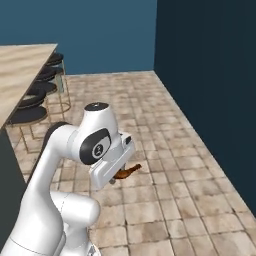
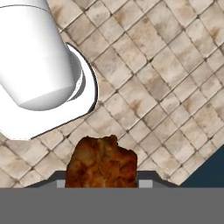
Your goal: Take the chicken drumsticks from the pan and place one on each plate on the dining counter.
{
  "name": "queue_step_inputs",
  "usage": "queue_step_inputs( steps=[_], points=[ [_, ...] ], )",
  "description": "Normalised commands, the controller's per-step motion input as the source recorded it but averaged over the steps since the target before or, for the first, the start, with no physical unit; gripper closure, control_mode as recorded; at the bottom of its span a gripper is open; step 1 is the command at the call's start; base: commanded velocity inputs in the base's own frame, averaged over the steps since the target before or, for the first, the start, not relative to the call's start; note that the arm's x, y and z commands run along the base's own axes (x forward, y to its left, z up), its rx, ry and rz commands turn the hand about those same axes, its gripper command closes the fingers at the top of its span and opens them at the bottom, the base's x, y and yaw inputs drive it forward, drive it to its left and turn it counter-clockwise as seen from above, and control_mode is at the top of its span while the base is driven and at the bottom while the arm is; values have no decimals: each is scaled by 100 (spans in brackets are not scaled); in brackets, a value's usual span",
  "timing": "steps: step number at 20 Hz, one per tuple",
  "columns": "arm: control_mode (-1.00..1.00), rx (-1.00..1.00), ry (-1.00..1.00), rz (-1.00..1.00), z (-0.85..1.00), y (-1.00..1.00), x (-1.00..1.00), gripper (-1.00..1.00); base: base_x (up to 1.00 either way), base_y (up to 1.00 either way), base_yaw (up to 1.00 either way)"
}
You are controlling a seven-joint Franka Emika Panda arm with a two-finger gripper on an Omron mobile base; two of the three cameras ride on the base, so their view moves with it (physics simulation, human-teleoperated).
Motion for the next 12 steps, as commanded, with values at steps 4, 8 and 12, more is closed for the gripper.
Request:
queue_step_inputs(
  steps=[4, 8, 12],
  points=[
    [100, 0, 0, 0, 0, 0, 0, 100, 100, -15, 23],
    [100, 0, 0, 0, 0, 0, 0, 100, 100, -13, 23],
    [100, 0, 0, 0, 0, 0, 0, 100, 100, -12, 24]
  ],
)
